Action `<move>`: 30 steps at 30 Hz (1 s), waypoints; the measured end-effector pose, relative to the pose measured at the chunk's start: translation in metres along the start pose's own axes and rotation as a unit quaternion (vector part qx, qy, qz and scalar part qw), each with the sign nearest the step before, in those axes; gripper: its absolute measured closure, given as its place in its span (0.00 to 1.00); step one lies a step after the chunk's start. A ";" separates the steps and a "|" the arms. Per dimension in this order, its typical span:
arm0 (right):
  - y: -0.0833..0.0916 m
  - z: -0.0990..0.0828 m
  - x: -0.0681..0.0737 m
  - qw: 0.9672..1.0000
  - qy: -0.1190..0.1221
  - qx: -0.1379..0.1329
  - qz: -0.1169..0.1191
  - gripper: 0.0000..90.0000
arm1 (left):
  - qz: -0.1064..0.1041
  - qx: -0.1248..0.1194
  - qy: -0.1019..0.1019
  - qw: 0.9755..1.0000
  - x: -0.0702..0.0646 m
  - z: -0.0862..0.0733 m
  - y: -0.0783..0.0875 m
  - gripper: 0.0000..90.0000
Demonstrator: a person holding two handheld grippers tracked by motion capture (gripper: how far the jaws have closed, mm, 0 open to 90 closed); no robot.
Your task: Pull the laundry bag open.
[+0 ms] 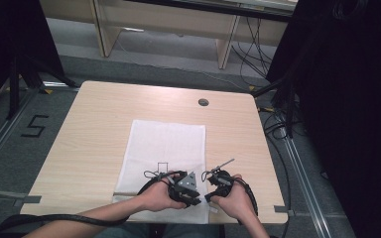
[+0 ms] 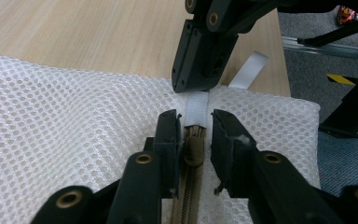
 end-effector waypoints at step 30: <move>-0.004 0.002 0.011 1.000 -0.018 0.020 0.011 1.00 | 0.007 -0.001 -0.005 1.000 -0.002 0.001 0.004 0.91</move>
Point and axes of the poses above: each handheld gripper's, and its own axes: y roughly backward along the jaws, z roughly out of its top, x roughly to its left, the point moved 6 cm from there along -y, roughly forward along the jaws, and after that the axes turned 2 degrees about y, right-handed, at the moved point
